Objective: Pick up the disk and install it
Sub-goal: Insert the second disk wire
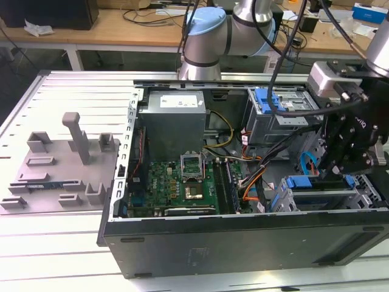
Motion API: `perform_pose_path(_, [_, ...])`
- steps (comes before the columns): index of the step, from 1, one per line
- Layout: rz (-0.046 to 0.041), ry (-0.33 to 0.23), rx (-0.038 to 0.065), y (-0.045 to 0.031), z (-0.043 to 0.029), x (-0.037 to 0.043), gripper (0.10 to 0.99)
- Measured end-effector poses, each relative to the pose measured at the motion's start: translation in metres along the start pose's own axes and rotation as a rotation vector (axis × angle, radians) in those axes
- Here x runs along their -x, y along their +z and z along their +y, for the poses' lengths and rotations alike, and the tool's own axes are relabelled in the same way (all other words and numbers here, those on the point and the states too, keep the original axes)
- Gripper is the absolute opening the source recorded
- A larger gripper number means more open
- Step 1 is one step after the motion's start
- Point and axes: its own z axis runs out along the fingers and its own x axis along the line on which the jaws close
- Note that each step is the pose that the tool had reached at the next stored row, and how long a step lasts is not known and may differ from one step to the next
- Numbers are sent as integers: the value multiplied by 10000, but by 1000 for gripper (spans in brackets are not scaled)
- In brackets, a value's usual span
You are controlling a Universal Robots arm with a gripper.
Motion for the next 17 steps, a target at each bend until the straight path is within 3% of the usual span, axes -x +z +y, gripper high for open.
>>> perform_pose_path(2, [0, 1, 0, -148, 2, -4, 216])
perform_pose_path(3, [5, 1, 0, -167, 2, -1, 153])
perform_pose_path(4, [18, 1, -1, -167, 3, 4, 106])
perform_pose_path(17, [23, 1, -2, -168, 4, 20, 106])
